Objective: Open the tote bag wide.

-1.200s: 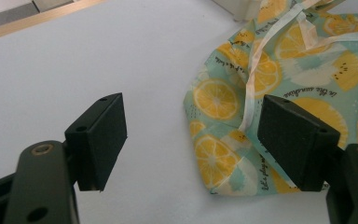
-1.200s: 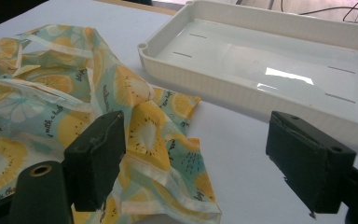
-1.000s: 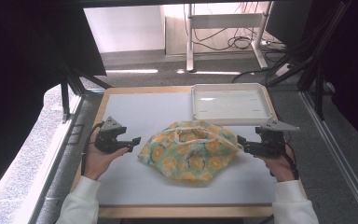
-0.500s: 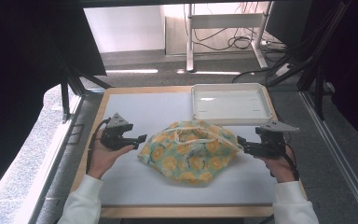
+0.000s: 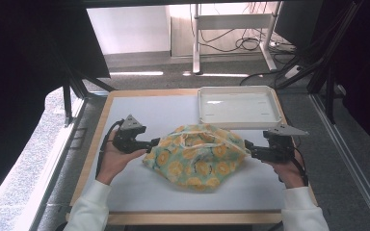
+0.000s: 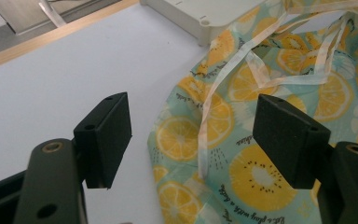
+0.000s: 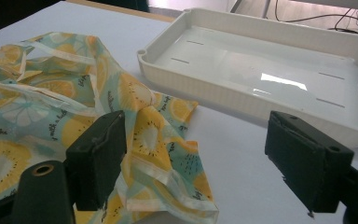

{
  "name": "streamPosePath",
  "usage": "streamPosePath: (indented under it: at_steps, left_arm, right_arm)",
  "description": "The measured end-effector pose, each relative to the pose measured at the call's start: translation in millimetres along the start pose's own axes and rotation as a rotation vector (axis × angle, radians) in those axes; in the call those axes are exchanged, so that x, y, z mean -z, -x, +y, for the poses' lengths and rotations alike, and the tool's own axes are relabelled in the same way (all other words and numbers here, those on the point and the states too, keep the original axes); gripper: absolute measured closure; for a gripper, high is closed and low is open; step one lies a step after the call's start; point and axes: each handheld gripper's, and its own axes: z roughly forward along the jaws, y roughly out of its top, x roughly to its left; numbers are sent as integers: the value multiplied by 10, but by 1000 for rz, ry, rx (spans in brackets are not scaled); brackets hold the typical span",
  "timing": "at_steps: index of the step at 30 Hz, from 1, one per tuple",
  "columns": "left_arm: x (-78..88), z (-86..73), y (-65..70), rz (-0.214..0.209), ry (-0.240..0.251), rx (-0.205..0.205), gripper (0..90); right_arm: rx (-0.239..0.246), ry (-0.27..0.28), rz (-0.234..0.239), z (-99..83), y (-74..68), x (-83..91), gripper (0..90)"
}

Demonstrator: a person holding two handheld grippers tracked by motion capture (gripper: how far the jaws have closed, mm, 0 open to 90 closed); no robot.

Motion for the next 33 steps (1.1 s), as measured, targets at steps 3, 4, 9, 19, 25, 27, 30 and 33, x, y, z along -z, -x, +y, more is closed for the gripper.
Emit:
streamPosePath:
  at_steps: [3,4,9,19,25,27,30,33]
  left_arm:
    - [-71,28,28,-10,-3,6,285]
    - [-83,35,33,-10,-4,6,285]
    - [-117,53,65,-20,-1,11,287]
    - [-322,197,176,-53,-1,-21,296]
    - [-381,181,172,-57,-7,-24,303]
    - [-411,170,144,-53,-4,-18,308]
    - [-466,155,108,-61,-8,-12,314]
    - [-539,134,65,-66,-22,-9,322]
  right_arm:
    - [4,-1,2,4,-14,-13,207]
    - [7,-2,2,4,-18,-15,207]
    - [3,7,-3,13,0,26,208]
    - [1,12,-13,15,19,51,208]
    - [-10,12,-13,2,50,54,208]
    - [-9,10,-18,-2,52,52,209]
    - [-5,7,-19,-4,47,51,208]
    - [-9,7,-24,-12,58,50,208]
